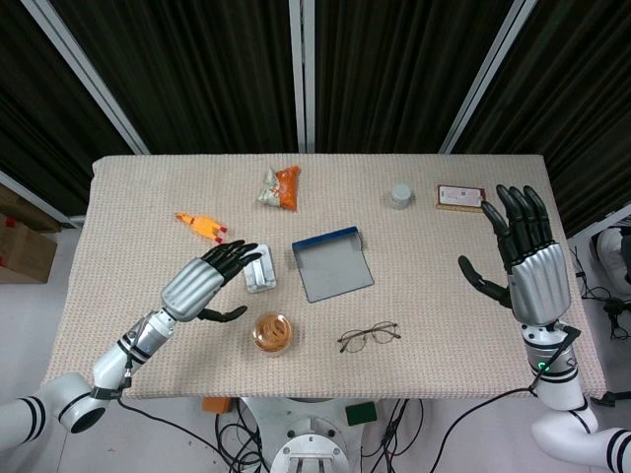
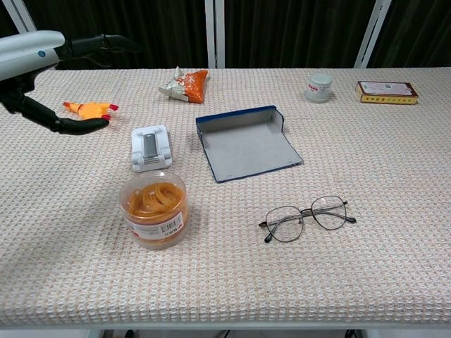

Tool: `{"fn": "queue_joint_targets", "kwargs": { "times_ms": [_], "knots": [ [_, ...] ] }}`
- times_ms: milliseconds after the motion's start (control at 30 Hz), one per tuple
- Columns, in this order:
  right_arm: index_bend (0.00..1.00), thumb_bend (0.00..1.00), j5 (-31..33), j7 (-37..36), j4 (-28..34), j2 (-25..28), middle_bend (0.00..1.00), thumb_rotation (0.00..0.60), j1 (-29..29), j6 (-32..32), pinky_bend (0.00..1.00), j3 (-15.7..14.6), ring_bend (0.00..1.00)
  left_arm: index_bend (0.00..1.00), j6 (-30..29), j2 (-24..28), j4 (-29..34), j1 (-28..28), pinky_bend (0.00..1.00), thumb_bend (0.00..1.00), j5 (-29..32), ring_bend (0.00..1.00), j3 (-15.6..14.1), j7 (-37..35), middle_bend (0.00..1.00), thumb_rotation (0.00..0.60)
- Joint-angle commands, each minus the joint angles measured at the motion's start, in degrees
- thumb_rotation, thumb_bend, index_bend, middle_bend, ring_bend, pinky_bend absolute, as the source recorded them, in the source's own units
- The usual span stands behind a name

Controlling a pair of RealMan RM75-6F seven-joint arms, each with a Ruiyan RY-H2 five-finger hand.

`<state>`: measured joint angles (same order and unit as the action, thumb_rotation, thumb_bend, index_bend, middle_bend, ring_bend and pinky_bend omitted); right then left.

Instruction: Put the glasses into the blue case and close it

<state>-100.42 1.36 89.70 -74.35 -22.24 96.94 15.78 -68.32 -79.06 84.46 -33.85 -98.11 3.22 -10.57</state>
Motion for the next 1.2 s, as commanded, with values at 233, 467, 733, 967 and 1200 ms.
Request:
{"fn": "queue_joint_targets", "kwargs": {
  "times_ms": [233,467,733,967,1200],
  "knots": [
    [0.00,0.31,0.66,-0.52,-0.16,0.42,0.00,0.600,0.06,-0.67,0.00,-0.82,0.00,0.07,0.07,-0.60,-0.10,-0.84,0.15,0.26,0.16,0.03,-0.63,0.20,0.06,0.432],
    [0.00,0.31,0.75,0.92,0.67,1.11,0.00,0.600,0.32,-2.10,0.00,-2.25,0.00,0.07,-3.16,2.57,1.41,1.42,0.15,0.26,2.76,0.03,-0.06,1.42,0.06,0.515],
    [0.00,0.31,1.89,9.57,10.44,7.05,0.00,0.600,0.32,-16.50,0.00,-10.53,0.00,0.07,-8.78,9.66,4.05,7.09,0.16,0.23,8.94,0.03,1.44,2.35,0.06,0.572],
    [0.01,0.30,5.52,17.57,15.81,5.02,0.00,0.600,-1.82,-27.21,0.00,-13.40,0.00,0.07,-11.23,10.81,2.05,11.53,0.15,0.23,12.34,0.03,0.72,1.92,0.06,0.576],
    [0.06,0.29,11.30,25.07,17.33,2.39,0.00,0.600,-5.23,-35.51,0.00,-12.95,0.00,0.07,-10.20,11.01,0.48,14.07,0.15,0.23,14.09,0.03,-0.77,0.70,0.06,0.578]
  ]
}}
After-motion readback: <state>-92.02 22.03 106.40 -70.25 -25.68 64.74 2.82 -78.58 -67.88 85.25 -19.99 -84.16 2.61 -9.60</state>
